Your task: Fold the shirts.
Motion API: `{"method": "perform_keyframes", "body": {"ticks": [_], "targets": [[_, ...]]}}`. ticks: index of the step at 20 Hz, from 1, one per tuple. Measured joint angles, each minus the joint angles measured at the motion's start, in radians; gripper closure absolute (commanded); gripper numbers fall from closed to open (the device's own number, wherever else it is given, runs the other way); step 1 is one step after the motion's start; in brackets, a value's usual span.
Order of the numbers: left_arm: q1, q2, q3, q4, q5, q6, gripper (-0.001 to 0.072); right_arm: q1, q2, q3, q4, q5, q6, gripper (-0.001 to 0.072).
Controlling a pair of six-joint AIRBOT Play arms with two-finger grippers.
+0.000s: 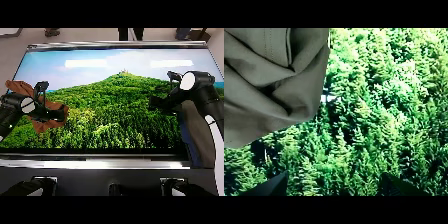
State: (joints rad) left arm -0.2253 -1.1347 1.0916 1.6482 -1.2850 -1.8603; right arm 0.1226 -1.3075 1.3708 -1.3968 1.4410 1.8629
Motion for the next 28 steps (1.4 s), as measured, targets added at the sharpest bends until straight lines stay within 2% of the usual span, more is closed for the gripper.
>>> {"method": "perform_keyframes", "body": {"ticks": [18,21,25,28], "targets": [[0.000,0.000,0.000,0.000,0.003,-0.002,-0.0001,0.000,0.000,0.000,0.000,-0.003,0.000,0.0100],[0.000,-0.002,0.000,0.000,0.045,-0.009,-0.0001,0.000,0.000,0.000,-0.005,-0.042,0.000,0.0098],[0.005,-0.003,0.002,0.003,0.167,-0.015,-0.0007,0.000,0.000,0.000,-0.018,-0.092,0.000,0.0075],[0.087,-0.054,0.048,0.017,0.218,-0.017,-0.0007,0.000,0.000,0.000,-0.057,-0.116,-0.028,0.0081]]}}
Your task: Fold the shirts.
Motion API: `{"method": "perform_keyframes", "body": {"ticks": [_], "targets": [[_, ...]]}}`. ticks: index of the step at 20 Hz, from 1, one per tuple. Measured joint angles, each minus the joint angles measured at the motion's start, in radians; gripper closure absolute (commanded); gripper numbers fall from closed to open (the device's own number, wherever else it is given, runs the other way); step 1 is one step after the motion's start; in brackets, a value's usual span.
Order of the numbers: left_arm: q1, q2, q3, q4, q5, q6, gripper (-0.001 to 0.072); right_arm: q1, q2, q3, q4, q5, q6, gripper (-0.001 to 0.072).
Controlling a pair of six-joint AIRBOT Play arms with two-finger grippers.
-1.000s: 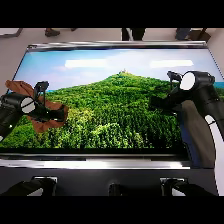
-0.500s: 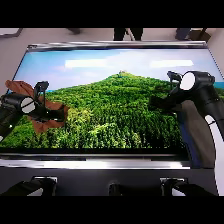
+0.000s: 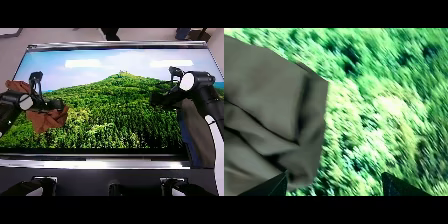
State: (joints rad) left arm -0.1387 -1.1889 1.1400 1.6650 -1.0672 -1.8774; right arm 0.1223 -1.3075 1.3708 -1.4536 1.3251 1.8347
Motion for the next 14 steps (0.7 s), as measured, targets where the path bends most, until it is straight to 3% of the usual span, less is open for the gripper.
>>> {"method": "perform_keyframes", "body": {"ticks": [3,7,12,13,14], "targets": [[0.160,-0.107,0.082,-0.033,-0.027,-0.001,-0.0006,0.000,0.000,0.000,-0.026,-0.012,-0.025,0.0082],[0.377,-0.263,0.140,-0.229,-0.033,-0.011,-0.0005,0.000,0.000,0.000,-0.032,-0.015,-0.037,0.0082],[0.466,-0.413,0.157,-0.335,-0.019,-0.015,0.0012,0.000,0.000,0.000,-0.027,-0.016,-0.042,0.0083],[0.469,-0.434,0.158,-0.343,-0.018,-0.013,0.0189,0.000,0.000,0.000,-0.025,-0.016,-0.042,0.0084],[0.470,-0.451,0.159,-0.346,-0.019,-0.006,0.0497,0.000,0.000,0.000,-0.024,-0.016,-0.042,0.0112]]}}
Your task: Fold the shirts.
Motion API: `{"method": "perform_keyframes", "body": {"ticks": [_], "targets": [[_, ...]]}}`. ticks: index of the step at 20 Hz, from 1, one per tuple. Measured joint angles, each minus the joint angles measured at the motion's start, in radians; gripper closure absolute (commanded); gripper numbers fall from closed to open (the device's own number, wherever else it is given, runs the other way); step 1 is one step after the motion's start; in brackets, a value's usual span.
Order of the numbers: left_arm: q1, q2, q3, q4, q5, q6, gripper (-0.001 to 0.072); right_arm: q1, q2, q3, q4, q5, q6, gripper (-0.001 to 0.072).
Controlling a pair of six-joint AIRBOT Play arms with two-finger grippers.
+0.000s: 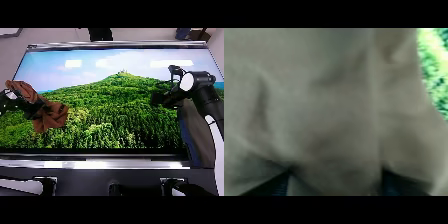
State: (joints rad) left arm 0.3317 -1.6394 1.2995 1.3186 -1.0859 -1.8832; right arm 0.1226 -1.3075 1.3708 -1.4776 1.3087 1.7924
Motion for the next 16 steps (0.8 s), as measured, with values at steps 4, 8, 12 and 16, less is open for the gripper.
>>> {"method": "perform_keyframes", "body": {"ticks": [4,8,12,16], "targets": [[-0.002,-0.016,0.011,-0.026,-0.043,0.055,0.0679,0.000,0.002,0.000,0.002,0.000,0.000,0.0224],[-0.020,0.124,0.088,-0.127,-0.058,0.221,0.0679,0.000,0.040,0.001,-0.019,0.000,0.000,0.0223],[-0.142,0.402,0.134,-0.275,-0.018,0.375,0.0679,0.000,0.121,0.002,-0.062,-0.001,0.000,0.0221],[-0.365,0.621,0.130,-0.332,0.021,0.399,0.0679,0.000,0.218,0.002,-0.078,0.014,0.000,0.0218]]}}
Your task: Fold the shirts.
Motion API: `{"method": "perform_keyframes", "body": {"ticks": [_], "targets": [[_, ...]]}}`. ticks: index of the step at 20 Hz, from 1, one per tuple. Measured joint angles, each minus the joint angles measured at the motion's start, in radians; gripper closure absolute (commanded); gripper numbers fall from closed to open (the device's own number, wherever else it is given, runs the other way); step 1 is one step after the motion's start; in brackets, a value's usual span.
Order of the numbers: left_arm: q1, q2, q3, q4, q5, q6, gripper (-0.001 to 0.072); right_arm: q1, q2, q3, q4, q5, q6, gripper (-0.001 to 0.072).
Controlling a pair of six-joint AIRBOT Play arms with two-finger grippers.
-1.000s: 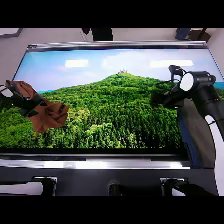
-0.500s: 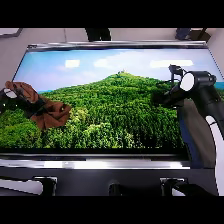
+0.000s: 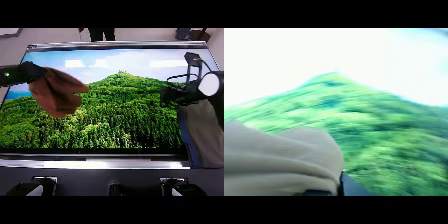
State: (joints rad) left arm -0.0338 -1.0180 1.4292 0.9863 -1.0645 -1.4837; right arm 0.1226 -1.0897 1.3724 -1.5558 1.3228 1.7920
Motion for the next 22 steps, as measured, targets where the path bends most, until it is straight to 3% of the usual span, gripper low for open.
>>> {"method": "perform_keyframes", "body": {"ticks": [6,11,12,13,17,22], "targets": [[-0.357,0.061,-0.151,0.016,0.125,-0.043,0.0679,0.000,0.161,0.000,-0.050,0.062,0.000,0.0218],[-0.625,-0.124,-0.285,0.020,0.288,-0.108,0.0654,0.000,0.255,0.000,-0.127,0.083,-0.001,0.0218],[-0.668,-0.177,-0.292,0.018,0.303,-0.113,0.0355,0.000,0.262,0.000,-0.138,0.085,-0.001,0.0217],[-0.707,-0.232,-0.293,0.005,0.314,-0.120,-0.0012,0.000,0.266,0.000,-0.146,0.085,0.000,0.0216],[-0.716,-0.353,-0.222,-0.024,0.264,-0.121,0.0001,0.000,0.246,0.000,-0.163,0.090,-0.001,0.0215],[-0.426,-0.364,-0.041,0.190,0.044,-0.109,0.0001,0.000,0.103,-0.014,-0.078,0.121,-0.018,0.0210]]}}
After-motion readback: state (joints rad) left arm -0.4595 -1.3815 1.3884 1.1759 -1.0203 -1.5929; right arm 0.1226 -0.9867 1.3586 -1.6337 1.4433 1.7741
